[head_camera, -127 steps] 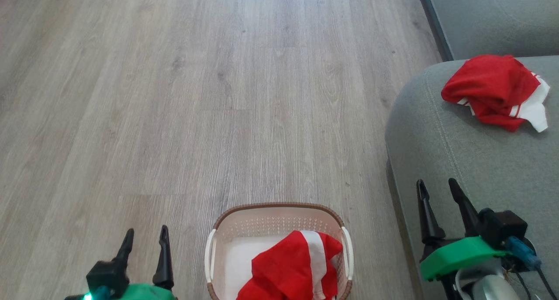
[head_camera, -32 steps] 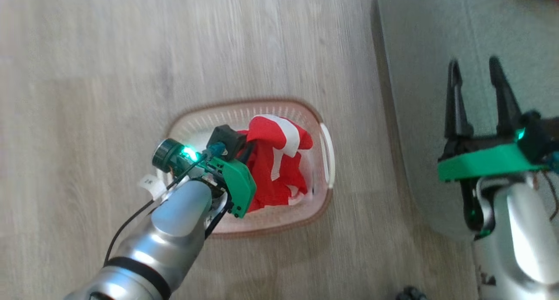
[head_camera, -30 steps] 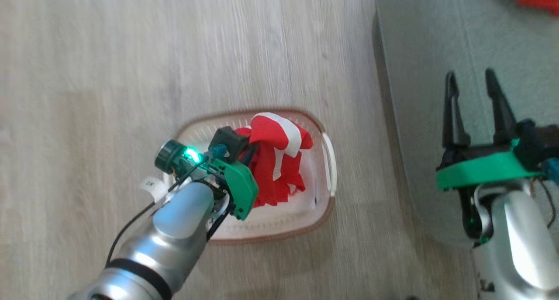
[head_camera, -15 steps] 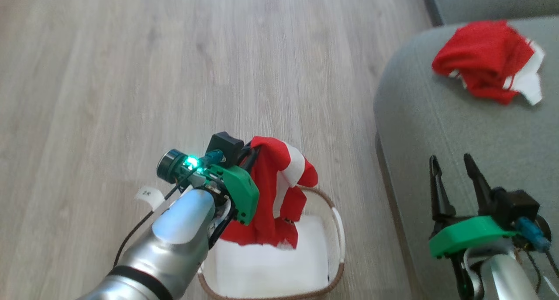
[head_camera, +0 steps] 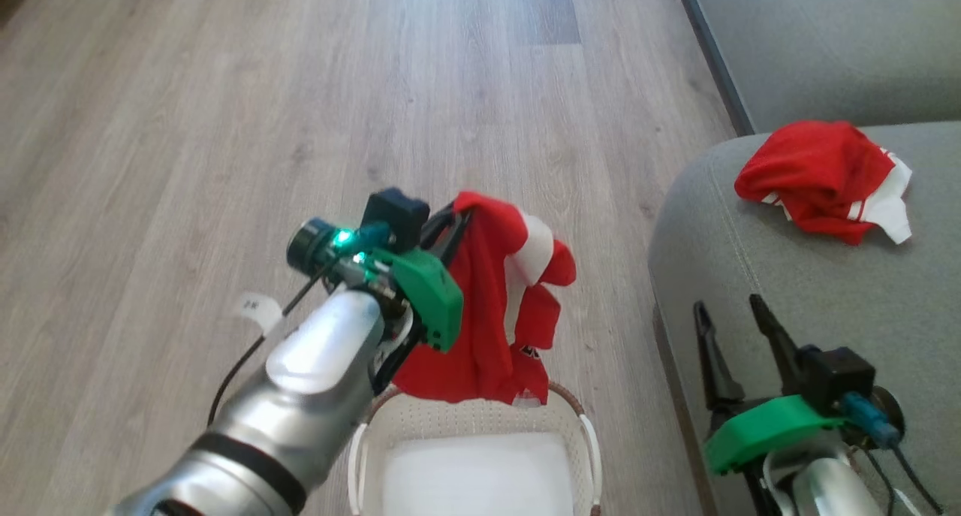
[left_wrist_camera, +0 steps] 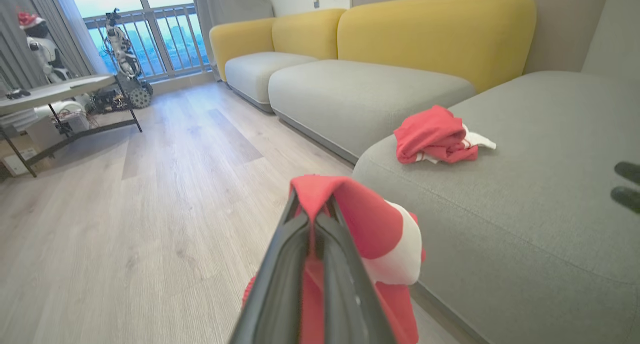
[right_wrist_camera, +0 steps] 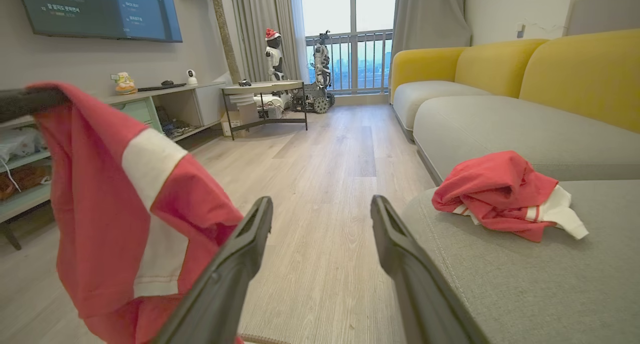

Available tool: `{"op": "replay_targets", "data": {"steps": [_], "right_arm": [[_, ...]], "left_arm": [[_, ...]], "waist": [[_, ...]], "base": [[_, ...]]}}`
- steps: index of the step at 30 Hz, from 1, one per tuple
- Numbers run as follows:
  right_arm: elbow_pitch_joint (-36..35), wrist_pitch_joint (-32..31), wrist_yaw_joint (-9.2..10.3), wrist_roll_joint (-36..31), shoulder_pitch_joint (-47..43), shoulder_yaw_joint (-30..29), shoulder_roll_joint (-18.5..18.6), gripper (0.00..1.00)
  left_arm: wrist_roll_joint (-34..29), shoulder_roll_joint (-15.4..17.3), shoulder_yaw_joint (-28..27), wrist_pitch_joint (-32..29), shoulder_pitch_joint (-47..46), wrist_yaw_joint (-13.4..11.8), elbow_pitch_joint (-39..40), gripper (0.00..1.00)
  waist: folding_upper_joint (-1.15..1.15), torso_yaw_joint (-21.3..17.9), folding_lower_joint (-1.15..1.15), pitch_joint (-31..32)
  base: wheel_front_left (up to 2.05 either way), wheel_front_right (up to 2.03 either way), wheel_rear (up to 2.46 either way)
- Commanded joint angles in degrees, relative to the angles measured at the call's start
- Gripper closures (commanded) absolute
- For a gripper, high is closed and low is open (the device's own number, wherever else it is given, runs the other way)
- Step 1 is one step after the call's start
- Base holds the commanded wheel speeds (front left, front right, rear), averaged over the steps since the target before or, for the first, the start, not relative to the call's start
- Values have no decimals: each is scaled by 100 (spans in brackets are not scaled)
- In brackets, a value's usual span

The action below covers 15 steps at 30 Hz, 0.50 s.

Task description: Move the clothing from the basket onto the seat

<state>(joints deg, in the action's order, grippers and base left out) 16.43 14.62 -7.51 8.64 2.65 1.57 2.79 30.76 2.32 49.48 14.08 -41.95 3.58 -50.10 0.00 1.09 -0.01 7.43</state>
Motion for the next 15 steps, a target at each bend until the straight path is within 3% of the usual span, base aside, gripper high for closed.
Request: {"op": "replay_targets", "data": {"steps": [1, 15], "right_arm": [[-138, 38, 2, 19, 256, 213, 9, 0], [605, 38, 2, 56, 941, 1188, 9, 0]], "left_arm": [[59, 63, -207, 0, -564, -5, 267, 100], [240, 57, -20, -200, -686, -105, 1134, 100]], "waist": [[0, 18, 1, 70], [0, 144, 1, 224]], "base": [[0, 0, 0], [0, 0, 0]]}}
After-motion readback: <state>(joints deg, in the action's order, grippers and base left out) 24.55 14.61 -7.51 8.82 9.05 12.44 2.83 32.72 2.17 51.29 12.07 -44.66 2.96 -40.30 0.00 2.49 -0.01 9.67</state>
